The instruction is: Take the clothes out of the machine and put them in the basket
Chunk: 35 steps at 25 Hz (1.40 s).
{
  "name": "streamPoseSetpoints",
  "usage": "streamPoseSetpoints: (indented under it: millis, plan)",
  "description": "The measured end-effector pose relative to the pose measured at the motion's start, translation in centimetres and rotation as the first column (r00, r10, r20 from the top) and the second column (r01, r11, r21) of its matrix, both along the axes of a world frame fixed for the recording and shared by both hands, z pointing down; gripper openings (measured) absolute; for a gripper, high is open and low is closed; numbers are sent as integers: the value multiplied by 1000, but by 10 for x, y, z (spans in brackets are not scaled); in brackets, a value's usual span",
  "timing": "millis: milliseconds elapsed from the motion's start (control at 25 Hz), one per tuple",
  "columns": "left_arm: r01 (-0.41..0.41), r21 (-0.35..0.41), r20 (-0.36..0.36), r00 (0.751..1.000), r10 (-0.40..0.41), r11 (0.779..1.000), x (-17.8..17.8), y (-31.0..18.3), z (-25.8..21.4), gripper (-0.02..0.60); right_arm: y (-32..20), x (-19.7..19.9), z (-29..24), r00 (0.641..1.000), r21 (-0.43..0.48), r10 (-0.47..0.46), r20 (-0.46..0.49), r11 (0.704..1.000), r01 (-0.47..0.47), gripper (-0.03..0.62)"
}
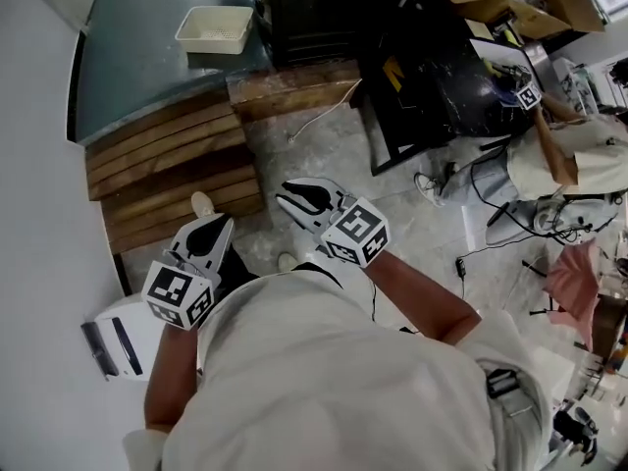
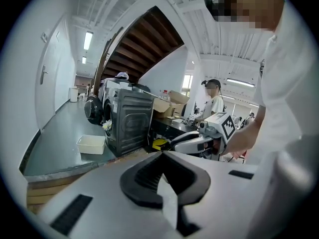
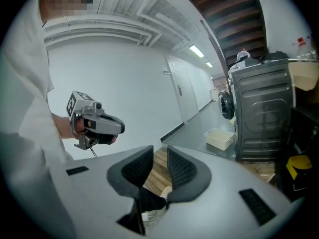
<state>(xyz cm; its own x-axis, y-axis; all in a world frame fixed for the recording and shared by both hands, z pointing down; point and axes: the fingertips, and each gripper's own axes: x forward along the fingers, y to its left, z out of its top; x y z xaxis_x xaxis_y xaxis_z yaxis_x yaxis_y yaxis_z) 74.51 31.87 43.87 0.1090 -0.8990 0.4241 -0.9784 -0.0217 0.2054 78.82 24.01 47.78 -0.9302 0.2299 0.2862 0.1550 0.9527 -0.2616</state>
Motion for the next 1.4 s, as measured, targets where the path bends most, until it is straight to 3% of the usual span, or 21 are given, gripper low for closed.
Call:
streamPoseSetpoints:
  millis: [240,600,720,880,1040,1400]
  plan:
    - [10,11,-43,999,-9,1000,-73,-14,7,-5,-16,-68,15,998,-10,11,-61,1000,-12,66]
    - [10,12,-39,999,-9,1000,-265,-13,20,-5,-27,-268,32,991,31,-1,-135,1000,5,67]
    - [-24,-16,-43,999,23,1000,-333,-13,11,-5,-32,-337,18,988,23,32,-152,999,-29,67]
    - [-91,-50,-58,994,88,995,-395,-21,-9,-5,-46,-405,-12,985,18,73,-153,997,-71,66]
    - [-127,-62,-64,990,123,990,-427,-43,-25,-5,-63,-438,-34,984,12,92,-152,996,-91,66]
    - [-131,-61,-85,988,126,989,-454,-114,-64,-5,-123,-470,-62,987,2,93,-131,996,-94,66]
